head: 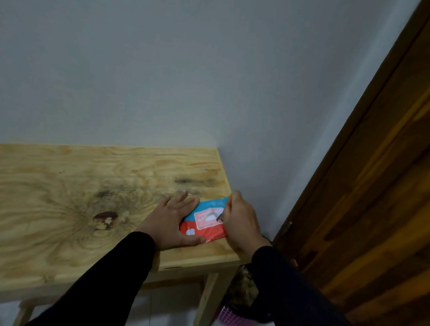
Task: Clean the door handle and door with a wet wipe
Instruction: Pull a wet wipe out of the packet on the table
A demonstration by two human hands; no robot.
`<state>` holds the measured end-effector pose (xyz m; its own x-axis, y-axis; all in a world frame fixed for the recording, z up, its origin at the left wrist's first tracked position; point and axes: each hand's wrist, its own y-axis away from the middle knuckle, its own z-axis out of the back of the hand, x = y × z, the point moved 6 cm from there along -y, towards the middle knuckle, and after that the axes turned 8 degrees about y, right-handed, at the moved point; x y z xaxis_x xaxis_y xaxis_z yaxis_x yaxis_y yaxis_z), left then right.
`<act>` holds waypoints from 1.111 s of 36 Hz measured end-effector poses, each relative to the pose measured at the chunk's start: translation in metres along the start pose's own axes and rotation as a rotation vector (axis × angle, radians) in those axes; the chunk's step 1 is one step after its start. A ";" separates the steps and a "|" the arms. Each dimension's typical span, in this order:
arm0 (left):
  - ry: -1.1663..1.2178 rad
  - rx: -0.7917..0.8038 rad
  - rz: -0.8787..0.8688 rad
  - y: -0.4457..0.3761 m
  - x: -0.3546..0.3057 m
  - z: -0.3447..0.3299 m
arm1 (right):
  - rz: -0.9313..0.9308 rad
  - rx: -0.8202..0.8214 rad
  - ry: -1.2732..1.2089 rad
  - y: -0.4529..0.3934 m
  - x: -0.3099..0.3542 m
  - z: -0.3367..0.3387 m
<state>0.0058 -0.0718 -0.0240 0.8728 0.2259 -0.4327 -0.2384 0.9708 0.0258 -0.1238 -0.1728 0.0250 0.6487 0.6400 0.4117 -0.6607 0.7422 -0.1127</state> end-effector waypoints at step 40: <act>0.040 -0.010 -0.013 0.002 -0.002 0.002 | 0.242 0.227 0.223 -0.012 0.016 -0.028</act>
<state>0.0051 -0.0702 -0.0211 0.8584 0.2094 -0.4683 -0.2313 0.9728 0.0110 -0.0949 -0.1656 0.0073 0.5138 0.8368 0.1890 -0.8549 0.5179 0.0309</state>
